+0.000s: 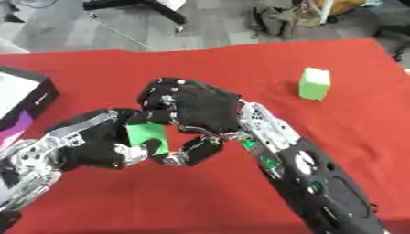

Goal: Pick up the objects with one hand, pass them to the other hand, and then place them into the box on the other side of the table.

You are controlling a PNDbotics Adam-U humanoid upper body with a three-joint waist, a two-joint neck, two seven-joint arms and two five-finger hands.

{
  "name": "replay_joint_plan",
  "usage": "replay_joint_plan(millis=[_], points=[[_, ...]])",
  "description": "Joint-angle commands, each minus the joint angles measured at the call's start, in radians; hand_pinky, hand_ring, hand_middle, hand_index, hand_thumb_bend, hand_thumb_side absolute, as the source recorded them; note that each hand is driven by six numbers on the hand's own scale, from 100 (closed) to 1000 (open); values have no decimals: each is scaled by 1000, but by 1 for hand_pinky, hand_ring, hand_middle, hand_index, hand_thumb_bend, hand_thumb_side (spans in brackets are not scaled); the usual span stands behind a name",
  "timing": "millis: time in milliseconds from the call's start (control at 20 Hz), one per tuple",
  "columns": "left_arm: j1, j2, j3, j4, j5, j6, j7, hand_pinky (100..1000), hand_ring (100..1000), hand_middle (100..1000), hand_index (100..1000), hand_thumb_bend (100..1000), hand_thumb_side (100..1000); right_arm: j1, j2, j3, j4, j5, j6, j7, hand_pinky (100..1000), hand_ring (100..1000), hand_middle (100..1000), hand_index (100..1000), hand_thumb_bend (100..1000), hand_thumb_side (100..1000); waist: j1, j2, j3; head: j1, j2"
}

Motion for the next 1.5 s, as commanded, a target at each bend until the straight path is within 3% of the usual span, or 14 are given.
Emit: replay_joint_plan(millis=[50, 300, 500, 950, 1300, 1350, 1400, 1500], points=[[-27, -7, 21, -55, 28, -8, 17, 529, 274, 137, 356, 100, 238, 9, 6, 23, 11, 14, 28, 23, 790, 814, 902, 1000, 634, 489, 2, -15, 0, -2, -2], [-30, -7, 10, -55, 45, 7, 11, 531, 275, 138, 357, 100, 239, 13, 19, 23, 29, 4, 130, -20, 796, 817, 917, 1000, 673, 493, 3, -15, 0, -2, -2], [-29, -6, 7, -55, 50, 12, 11, 529, 275, 139, 358, 100, 239, 16, 26, 23, 39, 14, 157, -44, 791, 806, 910, 1000, 668, 492, 4, -15, 0, -1, -2], [-19, -2, -3, -55, 67, 30, 18, 528, 275, 140, 358, 105, 239, 25, 40, 23, 58, 61, 275, -156, 772, 787, 893, 1000, 655, 461, 4, -15, 1, 0, -2], [-8, 9, 2, -55, 71, 32, 32, 528, 277, 140, 358, 104, 238, 34, 35, 28, 59, 98, 313, -213, 772, 783, 892, 1000, 633, 448, 3, -15, -1, 5, -2], [-5, 17, 5, -55, 69, 30, 34, 529, 277, 140, 358, 100, 309, 36, 34, 28, 58, 101, 314, -218, 772, 782, 890, 1000, 628, 440, 3, -15, -2, 6, -2], [-1, 26, 10, -55, 66, 28, 37, 529, 277, 139, 357, 103, 235, 38, 31, 27, 56, 105, 315, -222, 772, 781, 889, 1000, 630, 446, 3, -15, -3, 6, -2], [12, 54, 33, -55, 56, 18, 49, 528, 275, 136, 354, 108, 228, 45, 25, 24, 54, 110, 317, -227, 773, 782, 889, 1000, 625, 452, 4, -16, -5, 6, -2]])
